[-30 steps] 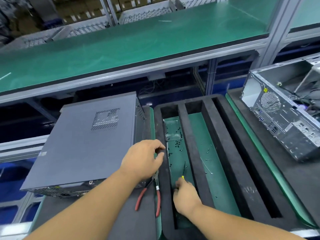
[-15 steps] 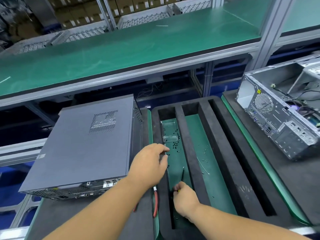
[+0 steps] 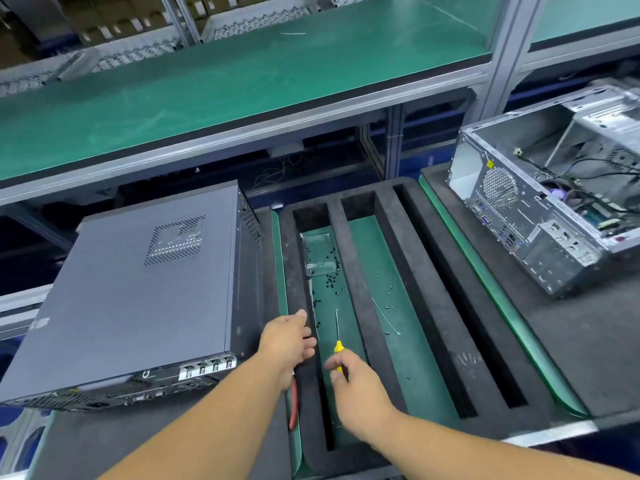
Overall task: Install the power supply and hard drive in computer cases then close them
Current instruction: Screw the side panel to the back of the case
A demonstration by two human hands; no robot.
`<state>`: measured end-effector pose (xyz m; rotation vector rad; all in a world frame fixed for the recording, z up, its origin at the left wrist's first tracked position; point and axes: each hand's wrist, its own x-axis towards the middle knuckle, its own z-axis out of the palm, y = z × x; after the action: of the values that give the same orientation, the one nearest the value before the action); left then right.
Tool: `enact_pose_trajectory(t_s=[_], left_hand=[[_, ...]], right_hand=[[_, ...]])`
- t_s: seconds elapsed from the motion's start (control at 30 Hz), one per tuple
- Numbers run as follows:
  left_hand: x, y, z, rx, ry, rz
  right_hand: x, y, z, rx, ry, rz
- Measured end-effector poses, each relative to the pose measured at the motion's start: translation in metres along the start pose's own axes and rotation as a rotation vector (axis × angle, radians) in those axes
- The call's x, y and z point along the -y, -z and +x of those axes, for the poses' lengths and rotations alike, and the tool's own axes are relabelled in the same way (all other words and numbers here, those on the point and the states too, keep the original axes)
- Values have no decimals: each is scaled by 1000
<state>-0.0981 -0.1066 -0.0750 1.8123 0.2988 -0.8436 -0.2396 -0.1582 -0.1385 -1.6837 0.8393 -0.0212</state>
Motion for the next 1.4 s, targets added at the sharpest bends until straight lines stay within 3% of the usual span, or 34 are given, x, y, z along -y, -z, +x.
enact_pose_trajectory(t_s=[0.1,0.27,0.43,0.63,0.83,1.03,1.17,1.3,1.4], left_hand=[[-6,-10,7,14,55,-38],[-14,-18,18,25,3,-144],[-17,-13,18,-50,-45,-144],[-22,-10,4,-244,-166,-102],[1,-9,-10,-146,30,-222],[24,12,-17,-98,12,-193],[35,19,-21,-92,22,-195],[40,21,-22,-93,60,-206],[42,20,-20,-95,67,-213]], right_hand=[[8,9,-12,76,50,-23],[21,19,-25,134,183,-54],[24,23,-24,127,175,-47],[22,13,-2,10,-64,191],[41,-3,59,-21,-238,227],[45,-2,81,-21,-292,151],[42,10,76,94,-329,142],[40,47,77,269,-273,399],[38,71,78,278,-180,446]])
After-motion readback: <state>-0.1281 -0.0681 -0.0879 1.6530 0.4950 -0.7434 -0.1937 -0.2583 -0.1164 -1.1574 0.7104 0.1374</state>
